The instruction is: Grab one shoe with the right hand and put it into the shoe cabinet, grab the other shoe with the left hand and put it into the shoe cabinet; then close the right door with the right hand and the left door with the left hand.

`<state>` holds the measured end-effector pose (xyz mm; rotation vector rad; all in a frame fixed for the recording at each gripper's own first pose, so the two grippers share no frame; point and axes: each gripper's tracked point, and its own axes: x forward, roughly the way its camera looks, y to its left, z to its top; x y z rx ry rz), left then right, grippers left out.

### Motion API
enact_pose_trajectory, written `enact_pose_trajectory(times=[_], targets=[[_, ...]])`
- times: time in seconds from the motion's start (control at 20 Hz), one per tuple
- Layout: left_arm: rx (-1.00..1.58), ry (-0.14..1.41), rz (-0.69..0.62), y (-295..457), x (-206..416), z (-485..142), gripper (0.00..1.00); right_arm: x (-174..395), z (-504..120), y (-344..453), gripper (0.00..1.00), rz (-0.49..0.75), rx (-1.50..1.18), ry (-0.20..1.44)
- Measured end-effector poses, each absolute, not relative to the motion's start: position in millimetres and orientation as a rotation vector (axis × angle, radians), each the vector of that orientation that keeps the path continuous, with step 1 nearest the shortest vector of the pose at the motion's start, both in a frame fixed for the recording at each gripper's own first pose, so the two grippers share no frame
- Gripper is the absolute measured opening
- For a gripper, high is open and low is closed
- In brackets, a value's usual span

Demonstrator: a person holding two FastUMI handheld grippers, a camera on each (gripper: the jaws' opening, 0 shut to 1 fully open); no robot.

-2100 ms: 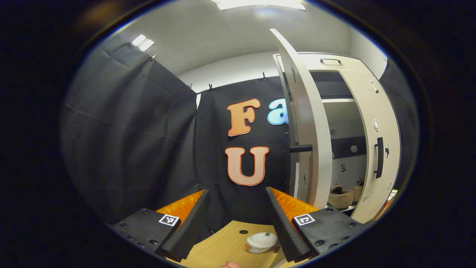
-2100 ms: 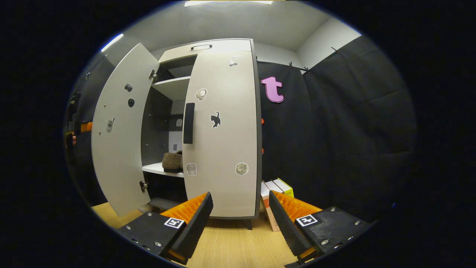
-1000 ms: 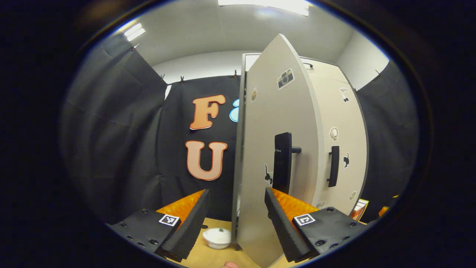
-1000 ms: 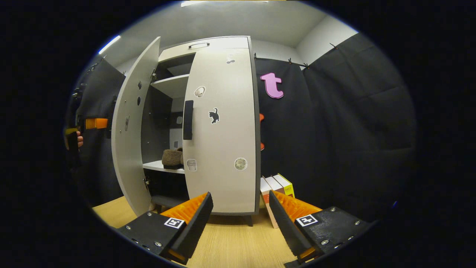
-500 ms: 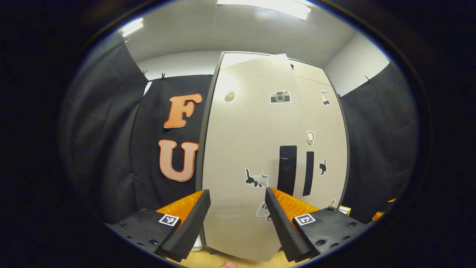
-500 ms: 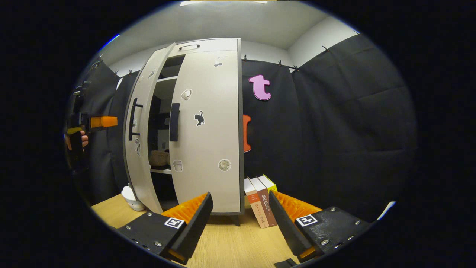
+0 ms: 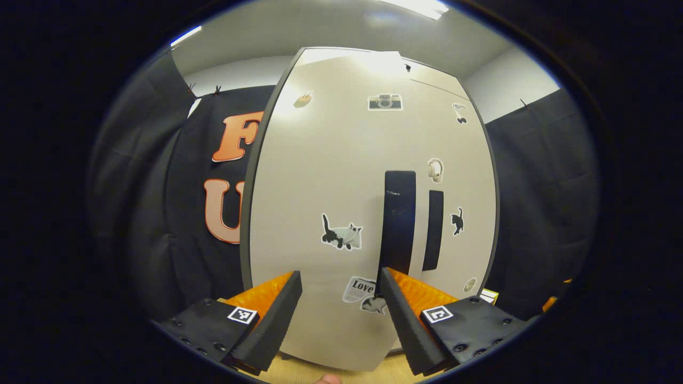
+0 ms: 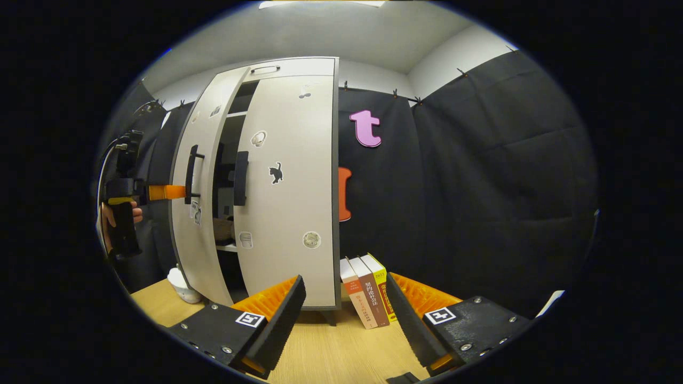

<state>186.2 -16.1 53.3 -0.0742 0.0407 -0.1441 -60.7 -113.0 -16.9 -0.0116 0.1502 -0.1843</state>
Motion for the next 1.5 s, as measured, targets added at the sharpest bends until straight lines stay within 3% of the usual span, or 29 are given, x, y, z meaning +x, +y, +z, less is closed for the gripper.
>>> enact_pose_trajectory(times=[0.45, 1.05, 1.5], targets=[[-0.059, 0.058, -0.154, -36, 223, 46, 0.96, -59, -18, -126, 0.93, -0.225, -0.005, 0.144], [-0.091, 0.068, -0.145, -39, 229, 41, 0.96, -59, -16, -131, 0.93, -0.239, 0.004, 0.139], [-0.076, 0.000, -0.158, -21, 151, 75, 0.96, -55, -7, -105, 0.93, -0.161, 0.003, 0.122]])
